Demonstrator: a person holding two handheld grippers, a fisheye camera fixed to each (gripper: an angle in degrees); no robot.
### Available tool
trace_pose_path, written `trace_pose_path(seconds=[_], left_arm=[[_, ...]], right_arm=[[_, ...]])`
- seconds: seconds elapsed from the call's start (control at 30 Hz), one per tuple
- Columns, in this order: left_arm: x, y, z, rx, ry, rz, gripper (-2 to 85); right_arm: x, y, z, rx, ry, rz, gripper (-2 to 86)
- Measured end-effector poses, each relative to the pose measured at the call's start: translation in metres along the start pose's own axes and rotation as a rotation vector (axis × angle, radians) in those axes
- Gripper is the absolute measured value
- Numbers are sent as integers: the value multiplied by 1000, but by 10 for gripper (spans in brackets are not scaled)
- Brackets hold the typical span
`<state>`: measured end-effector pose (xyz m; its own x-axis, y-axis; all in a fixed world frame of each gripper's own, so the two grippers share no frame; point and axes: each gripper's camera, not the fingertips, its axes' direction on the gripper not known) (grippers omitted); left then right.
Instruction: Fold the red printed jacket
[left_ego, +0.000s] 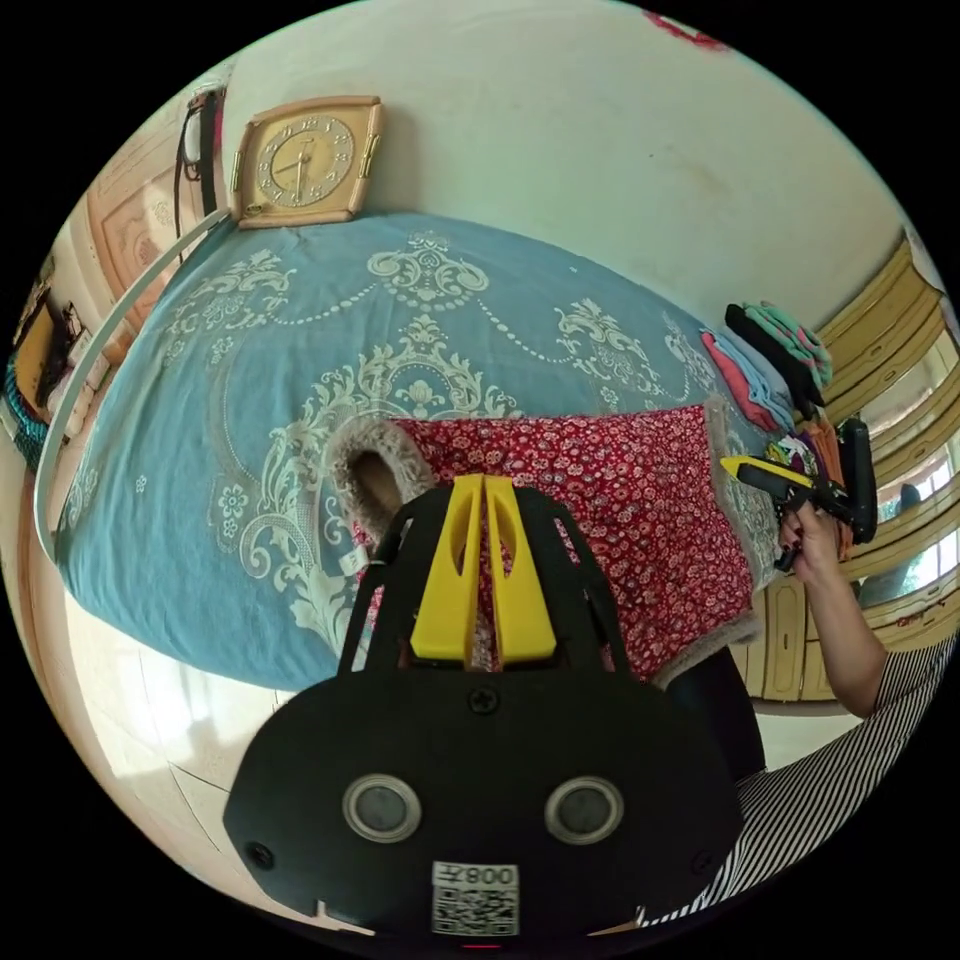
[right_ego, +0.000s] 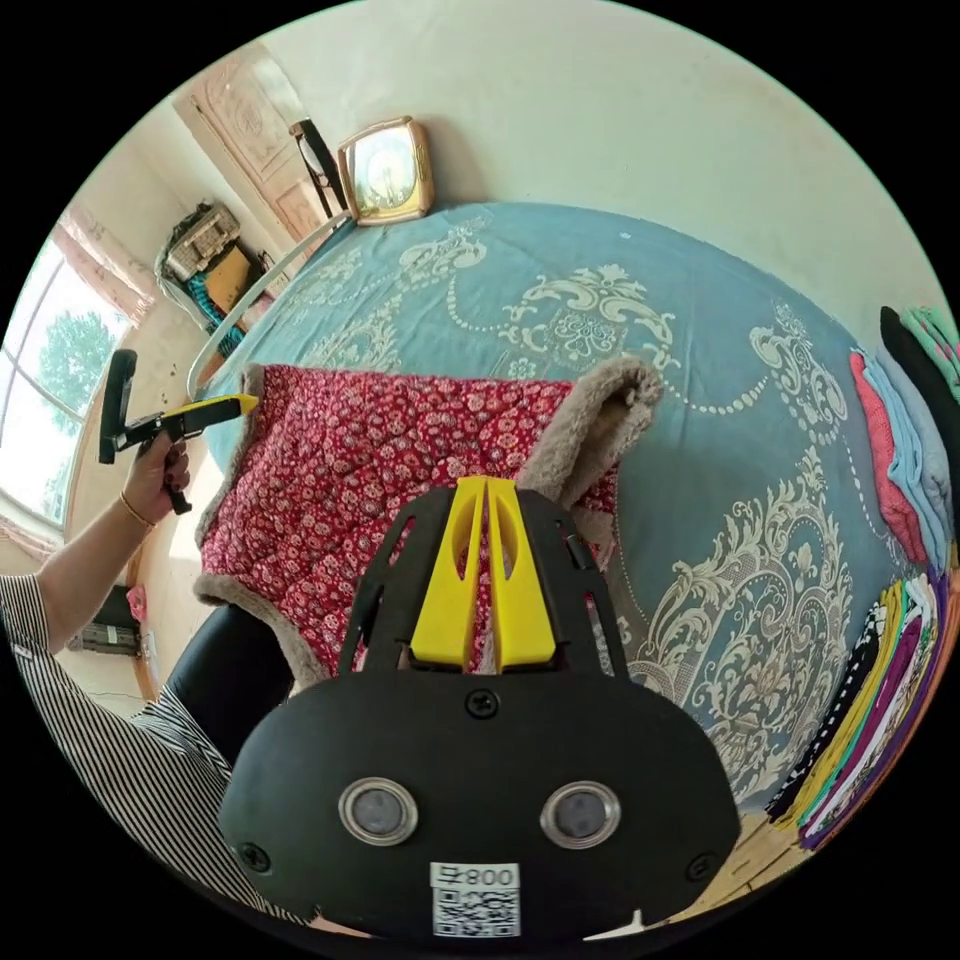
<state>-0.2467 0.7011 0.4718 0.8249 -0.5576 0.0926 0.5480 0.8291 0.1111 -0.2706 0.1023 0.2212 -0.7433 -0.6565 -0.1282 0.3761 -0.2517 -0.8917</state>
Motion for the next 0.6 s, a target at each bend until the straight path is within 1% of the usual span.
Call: trace_pose_path(seconds=[0.03,0.1,0.2,0.23,0.27,0.33,0.43,0.5,0.6], left_arm=[[-1,-6,3,-8,-20,-2,1],[-7,-15,17,-49,-67,-29,1],[-22,-25,52,-154,-113,-66,2],[-27,-26,64,-184,-118,-60,2],[-32,-27,70,-176,-103,-84,2],[-42,-29,73,-167,-60,-151,2],[-50,-26,72,-152,-16,-179,1],[-50,-21,62,-105,7,-191,1],[-39,-7,39,10,38,-149,2]], right_arm=[[-1,-8,-6,41,-8,5,1],[-3,-25,-4,63,0,4,1],[1,-59,24,17,47,28,1],[6,-70,43,-27,75,45,1],[12,-79,64,-89,72,60,1],[20,-85,91,-146,51,70,1],[27,-91,99,-135,-15,112,1],[24,-92,97,-123,-21,97,1],[10,-86,76,-28,-25,77,1]])
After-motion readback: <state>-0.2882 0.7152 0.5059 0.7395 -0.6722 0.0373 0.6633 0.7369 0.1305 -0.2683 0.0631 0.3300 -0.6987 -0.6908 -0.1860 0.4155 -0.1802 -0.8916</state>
